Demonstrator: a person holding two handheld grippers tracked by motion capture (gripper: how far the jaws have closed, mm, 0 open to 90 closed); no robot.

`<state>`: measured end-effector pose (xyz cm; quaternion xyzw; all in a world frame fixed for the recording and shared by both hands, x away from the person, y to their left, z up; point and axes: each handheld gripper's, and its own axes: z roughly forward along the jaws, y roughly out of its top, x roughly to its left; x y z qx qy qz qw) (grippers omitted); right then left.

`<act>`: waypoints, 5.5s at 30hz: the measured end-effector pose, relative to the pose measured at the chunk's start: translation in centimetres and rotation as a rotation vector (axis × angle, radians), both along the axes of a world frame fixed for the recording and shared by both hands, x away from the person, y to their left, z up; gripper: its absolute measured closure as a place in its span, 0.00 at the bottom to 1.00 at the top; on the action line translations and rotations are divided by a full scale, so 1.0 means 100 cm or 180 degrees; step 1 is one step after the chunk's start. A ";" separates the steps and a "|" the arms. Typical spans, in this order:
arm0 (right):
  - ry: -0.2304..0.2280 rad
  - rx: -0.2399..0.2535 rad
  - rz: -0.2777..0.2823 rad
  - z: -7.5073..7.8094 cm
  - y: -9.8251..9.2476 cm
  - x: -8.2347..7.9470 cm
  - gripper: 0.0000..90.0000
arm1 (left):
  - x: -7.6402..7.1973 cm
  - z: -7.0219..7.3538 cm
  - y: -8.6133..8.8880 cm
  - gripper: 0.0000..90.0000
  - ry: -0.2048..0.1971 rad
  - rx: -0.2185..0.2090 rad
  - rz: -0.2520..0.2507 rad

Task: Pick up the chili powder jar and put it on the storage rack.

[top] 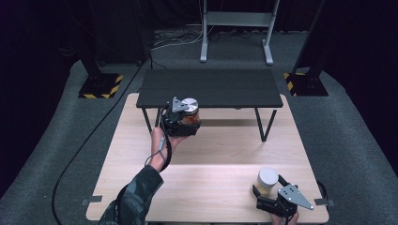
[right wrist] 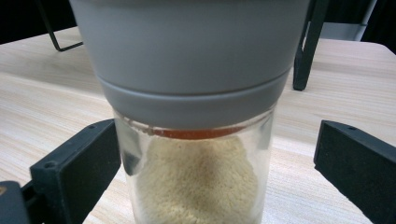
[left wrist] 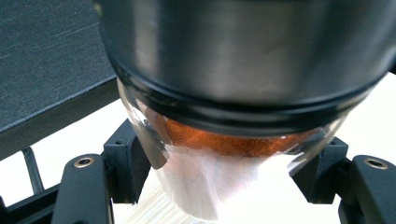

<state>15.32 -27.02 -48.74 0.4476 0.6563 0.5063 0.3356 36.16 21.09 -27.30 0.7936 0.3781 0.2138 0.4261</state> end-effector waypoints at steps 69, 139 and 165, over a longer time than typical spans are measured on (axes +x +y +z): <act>0.0003 -0.0007 0.0029 0.000 -0.001 0.001 0.00 | 0.034 0.046 -0.017 0.34 -0.0176 -0.0005 0.0183; -0.0021 -0.0009 0.0028 -0.001 -0.001 0.000 0.00 | 0.073 0.037 -0.028 0.34 -0.0030 -0.0069 0.0383; -0.0031 0.0000 0.0012 -0.001 -0.001 -0.001 0.00 | 0.039 0.046 -0.019 0.00 0.0083 0.0241 0.0349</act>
